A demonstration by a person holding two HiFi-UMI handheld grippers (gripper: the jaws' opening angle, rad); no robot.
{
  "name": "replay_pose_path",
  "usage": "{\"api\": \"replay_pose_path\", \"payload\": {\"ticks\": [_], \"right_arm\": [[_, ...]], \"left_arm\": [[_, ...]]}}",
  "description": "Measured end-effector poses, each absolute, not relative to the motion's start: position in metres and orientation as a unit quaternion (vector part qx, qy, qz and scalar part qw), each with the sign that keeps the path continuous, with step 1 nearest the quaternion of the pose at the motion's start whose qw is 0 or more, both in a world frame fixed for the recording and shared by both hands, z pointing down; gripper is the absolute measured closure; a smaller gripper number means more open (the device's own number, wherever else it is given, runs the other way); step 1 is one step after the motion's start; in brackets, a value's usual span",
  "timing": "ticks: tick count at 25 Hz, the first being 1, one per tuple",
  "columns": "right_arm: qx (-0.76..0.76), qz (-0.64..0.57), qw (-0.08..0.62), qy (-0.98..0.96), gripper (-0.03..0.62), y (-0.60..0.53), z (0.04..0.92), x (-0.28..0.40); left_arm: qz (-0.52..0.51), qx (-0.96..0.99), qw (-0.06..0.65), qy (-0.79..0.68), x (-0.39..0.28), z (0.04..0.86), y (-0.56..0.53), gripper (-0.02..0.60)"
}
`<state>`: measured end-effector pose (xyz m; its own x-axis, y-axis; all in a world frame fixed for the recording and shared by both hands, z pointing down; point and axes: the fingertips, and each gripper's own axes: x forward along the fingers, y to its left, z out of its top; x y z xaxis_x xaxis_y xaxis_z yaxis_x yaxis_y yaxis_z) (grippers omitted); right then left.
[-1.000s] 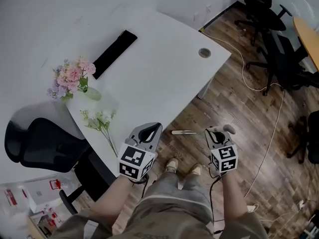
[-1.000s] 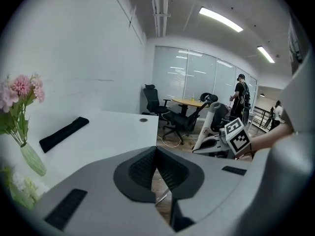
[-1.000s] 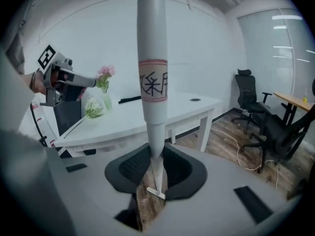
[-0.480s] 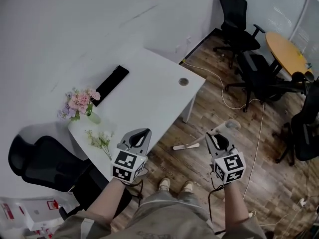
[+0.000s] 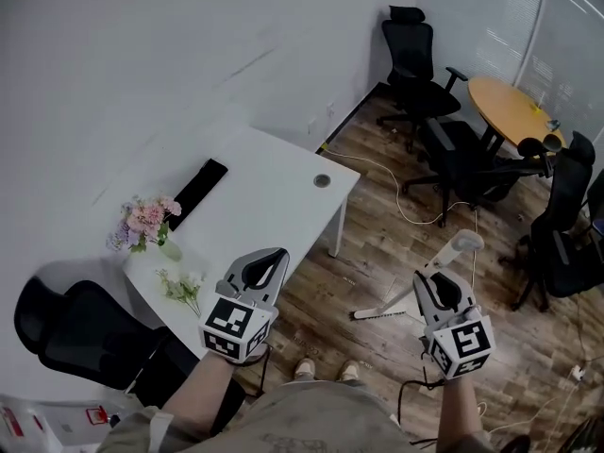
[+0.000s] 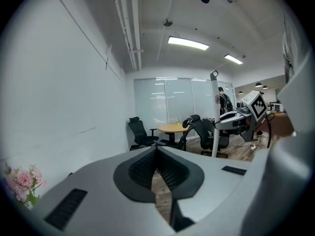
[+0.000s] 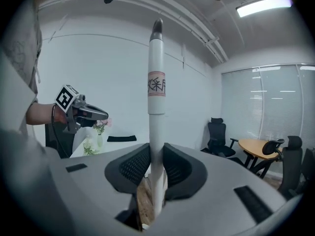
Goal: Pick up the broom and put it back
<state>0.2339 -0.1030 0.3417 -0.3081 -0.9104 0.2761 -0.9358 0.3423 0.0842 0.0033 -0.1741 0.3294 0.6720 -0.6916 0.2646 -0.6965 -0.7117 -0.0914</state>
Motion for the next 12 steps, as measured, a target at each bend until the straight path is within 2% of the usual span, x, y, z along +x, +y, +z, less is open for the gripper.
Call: {"api": "replay_pose_path", "payload": {"ticks": [12], "right_arm": [[0.597, 0.087, 0.111, -0.789, 0.494, -0.051, 0.35, 0.273]], "left_arm": [[0.145, 0.923, 0.008, -0.355, 0.03, 0.335, -0.154, 0.565]]}}
